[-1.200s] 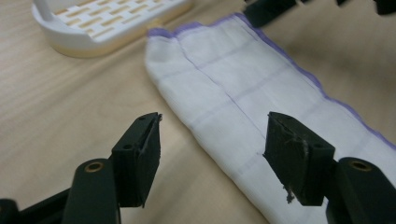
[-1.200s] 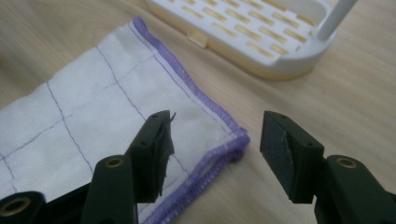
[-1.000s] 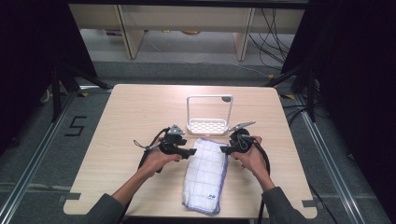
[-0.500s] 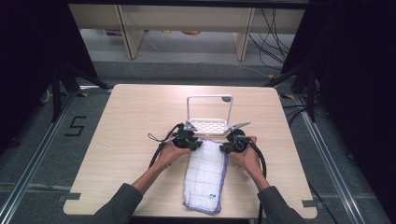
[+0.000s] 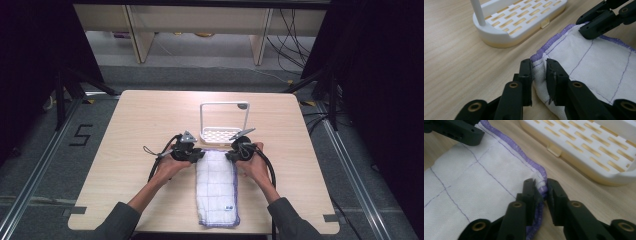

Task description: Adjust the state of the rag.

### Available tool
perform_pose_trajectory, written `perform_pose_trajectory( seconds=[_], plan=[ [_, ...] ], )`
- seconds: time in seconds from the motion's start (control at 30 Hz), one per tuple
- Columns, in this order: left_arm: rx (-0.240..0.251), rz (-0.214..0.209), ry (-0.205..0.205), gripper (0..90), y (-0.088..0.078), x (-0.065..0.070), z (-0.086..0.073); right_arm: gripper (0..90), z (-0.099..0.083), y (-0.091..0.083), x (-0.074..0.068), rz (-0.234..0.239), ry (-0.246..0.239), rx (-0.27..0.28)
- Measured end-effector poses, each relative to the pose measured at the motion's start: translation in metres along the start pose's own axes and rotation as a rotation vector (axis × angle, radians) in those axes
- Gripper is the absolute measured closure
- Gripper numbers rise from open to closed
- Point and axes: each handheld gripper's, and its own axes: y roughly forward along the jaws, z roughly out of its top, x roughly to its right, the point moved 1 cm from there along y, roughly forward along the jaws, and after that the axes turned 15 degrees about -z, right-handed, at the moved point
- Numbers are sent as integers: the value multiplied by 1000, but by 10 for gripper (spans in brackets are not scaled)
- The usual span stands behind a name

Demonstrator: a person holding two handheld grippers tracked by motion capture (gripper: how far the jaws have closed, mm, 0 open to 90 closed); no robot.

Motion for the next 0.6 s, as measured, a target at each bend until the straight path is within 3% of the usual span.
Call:
perform_pose_trajectory(
  seconds=[0.03,0.1,0.13,0.17,0.2,0.3,0.43,0.6],
  plan=[
    [4,-9,-3,705,0,-1,0,686,0,-1,3,10,-22,5],
    [11,-7,-23,645,0,-3,0,582,1,-3,5,2,28,-3],
    [8,0,-31,594,0,-3,0,553,2,-1,8,0,13,23],
    [9,9,-37,578,1,-3,0,541,2,-3,6,-2,63,13],
    [5,6,-44,548,1,-4,0,520,3,-1,8,3,52,55],
    [-4,17,-43,497,0,-4,0,465,3,2,8,-3,60,24],
    [-8,16,-51,524,1,-3,0,501,3,8,3,1,55,9],
    [-24,-14,-15,658,4,-1,-1,610,2,7,1,12,46,13]
  ],
)
